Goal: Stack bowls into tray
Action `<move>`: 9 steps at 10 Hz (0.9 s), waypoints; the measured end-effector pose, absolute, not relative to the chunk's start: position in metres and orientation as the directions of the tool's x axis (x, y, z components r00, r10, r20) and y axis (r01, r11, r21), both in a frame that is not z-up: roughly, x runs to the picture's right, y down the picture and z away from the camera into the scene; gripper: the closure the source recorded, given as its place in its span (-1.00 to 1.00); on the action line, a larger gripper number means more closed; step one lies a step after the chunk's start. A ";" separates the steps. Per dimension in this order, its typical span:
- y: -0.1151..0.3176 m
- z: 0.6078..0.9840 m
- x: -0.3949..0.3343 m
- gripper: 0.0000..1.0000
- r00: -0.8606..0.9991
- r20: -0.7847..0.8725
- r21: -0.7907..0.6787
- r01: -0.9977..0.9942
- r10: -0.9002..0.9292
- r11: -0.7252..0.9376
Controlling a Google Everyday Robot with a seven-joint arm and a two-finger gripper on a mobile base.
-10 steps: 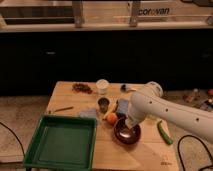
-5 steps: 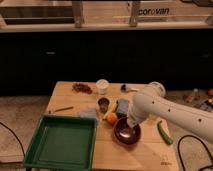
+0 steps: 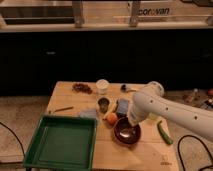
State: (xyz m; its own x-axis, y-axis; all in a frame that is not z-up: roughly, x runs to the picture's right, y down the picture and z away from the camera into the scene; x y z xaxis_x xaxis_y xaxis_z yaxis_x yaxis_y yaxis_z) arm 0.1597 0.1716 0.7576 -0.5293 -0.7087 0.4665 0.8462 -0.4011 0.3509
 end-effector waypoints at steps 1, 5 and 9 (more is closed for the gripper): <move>0.172 0.760 0.163 -0.60 -0.521 0.473 0.347 0.852 -0.711 -0.393; 0.173 0.768 0.165 -0.60 -0.510 0.482 0.354 0.857 -0.712 -0.374; 0.183 0.783 0.164 -0.60 -0.520 0.488 0.395 0.848 -0.701 -0.354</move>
